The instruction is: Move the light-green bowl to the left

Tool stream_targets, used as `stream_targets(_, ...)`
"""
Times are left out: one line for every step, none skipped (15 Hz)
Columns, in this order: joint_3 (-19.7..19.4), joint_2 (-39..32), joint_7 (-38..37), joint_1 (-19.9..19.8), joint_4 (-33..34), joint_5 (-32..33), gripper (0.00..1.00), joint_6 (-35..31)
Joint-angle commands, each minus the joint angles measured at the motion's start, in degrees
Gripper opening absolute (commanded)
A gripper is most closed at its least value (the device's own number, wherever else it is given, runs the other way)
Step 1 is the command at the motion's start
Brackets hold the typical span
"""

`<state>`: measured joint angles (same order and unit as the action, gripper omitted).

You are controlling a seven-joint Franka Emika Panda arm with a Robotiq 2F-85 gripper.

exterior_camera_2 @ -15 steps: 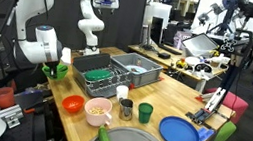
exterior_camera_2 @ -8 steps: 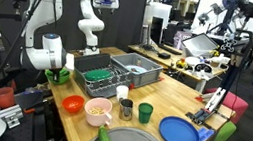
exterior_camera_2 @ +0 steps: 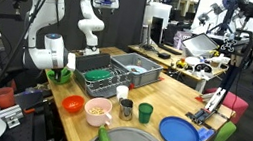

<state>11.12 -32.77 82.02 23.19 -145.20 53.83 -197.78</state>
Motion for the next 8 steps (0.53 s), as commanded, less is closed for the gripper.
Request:
stream_targets(4.4, 0.3, -1.2, -5.8, -1.4, 3.8, 0.51, 0.0)
stream_targets(4.7, 1.3, -1.7, -6.2, -2.0, 4.4, 0.6, 0.0)
stream_targets(4.9, 2.4, -2.2, -6.5, -2.4, 4.9, 0.66, -0.1)
stream_targets(5.3, 3.5, -2.8, -6.9, -2.8, 5.4, 0.72, -0.1)
stream_targets(5.4, 4.7, -3.5, -7.1, -3.1, 5.6, 0.8, -0.1)
stream_targets(5.7, 5.7, -4.4, -7.5, -3.3, 6.0, 0.88, -0.2)
stream_targets(5.7, 6.7, -4.9, -7.4, -3.6, 6.0, 0.93, -0.2)
stream_targets(6.0, 7.6, -4.2, -7.3, -4.2, 4.7, 1.0, -0.2)
